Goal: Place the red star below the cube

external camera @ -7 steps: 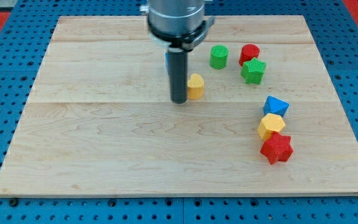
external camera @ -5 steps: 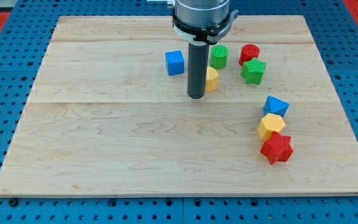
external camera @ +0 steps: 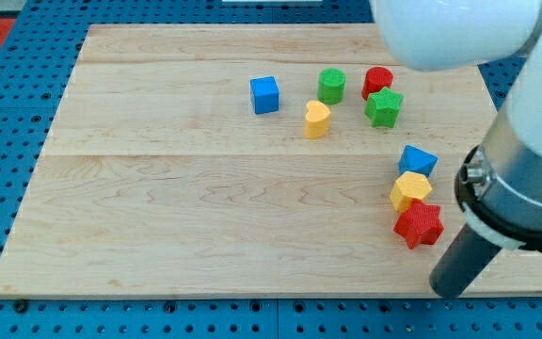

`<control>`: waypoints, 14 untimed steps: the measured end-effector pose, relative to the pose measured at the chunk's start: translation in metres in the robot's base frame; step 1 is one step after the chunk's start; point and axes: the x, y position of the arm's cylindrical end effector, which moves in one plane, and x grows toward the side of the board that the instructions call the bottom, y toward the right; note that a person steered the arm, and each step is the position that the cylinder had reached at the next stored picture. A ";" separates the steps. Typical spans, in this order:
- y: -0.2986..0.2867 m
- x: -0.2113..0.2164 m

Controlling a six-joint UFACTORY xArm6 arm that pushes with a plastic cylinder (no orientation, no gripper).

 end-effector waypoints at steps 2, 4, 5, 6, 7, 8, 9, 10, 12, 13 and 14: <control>-0.023 -0.065; -0.021 -0.064; -0.005 -0.093; -0.060 -0.107; -0.092 -0.108; -0.116 -0.104; -0.147 -0.149; -0.151 -0.166; -0.090 -0.080; -0.009 -0.083; -0.008 -0.122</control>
